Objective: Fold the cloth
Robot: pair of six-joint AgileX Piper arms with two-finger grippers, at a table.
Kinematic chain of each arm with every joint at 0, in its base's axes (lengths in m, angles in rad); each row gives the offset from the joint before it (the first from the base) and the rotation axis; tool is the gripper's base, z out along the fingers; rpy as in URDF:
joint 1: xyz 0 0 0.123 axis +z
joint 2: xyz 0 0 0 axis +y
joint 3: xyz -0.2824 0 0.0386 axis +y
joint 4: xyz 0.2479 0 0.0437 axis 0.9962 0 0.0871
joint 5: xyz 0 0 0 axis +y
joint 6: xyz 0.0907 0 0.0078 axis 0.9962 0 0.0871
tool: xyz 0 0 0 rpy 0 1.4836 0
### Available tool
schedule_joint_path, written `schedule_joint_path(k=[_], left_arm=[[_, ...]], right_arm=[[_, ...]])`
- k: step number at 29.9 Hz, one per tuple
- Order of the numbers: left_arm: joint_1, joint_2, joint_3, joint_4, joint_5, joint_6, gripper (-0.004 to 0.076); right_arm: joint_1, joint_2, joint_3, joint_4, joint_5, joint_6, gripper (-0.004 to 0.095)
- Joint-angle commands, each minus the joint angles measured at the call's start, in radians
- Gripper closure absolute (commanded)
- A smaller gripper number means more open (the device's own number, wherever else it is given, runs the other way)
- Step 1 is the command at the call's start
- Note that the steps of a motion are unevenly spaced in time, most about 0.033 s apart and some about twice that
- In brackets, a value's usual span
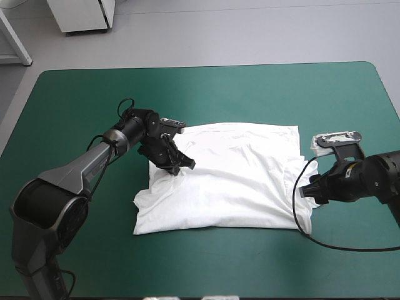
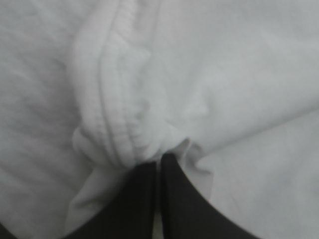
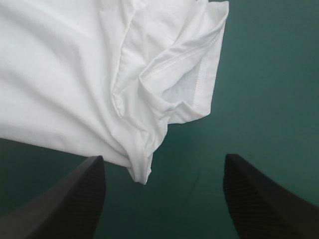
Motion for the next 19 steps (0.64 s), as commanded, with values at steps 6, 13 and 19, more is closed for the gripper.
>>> schedule_joint_path(k=[6, 13, 19], left_arm=[[-0.002, -0.080, -0.063, -0.064, 0.128, 0.047, 0.0391], [-0.004, -0.233, -0.077, -0.074, 0.202, 0.045, 0.0108], [-0.004, -0.441, -0.077, -0.095, 0.195, 0.039, 0.0108]], right_arm=[[0.003, 0.003, -0.032, -0.147, -0.089, 0.108, 0.0281], [0.003, 0.066, -0.032, -0.145, -0.156, 0.167, 0.0280], [0.001, 0.200, -0.032, -0.164, -0.199, 0.209, 0.0281]])
